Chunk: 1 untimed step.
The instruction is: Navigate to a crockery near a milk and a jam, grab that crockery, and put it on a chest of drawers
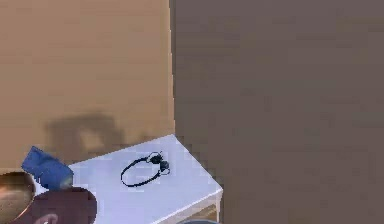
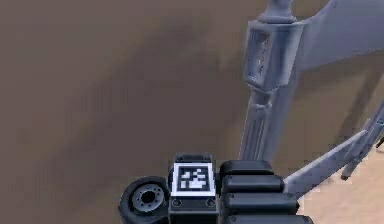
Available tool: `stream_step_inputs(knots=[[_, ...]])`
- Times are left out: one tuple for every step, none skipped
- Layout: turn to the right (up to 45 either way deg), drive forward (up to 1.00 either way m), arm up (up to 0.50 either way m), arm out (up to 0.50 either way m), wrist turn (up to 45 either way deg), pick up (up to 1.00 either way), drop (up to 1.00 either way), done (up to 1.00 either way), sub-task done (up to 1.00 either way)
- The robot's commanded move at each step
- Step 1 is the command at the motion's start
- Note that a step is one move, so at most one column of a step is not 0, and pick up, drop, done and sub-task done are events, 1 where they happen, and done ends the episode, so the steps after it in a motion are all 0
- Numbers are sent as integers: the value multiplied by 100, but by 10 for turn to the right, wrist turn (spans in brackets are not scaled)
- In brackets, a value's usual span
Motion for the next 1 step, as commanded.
stream_step_inputs(knots=[[-450,0,0,0,0,0,0,0,0]])
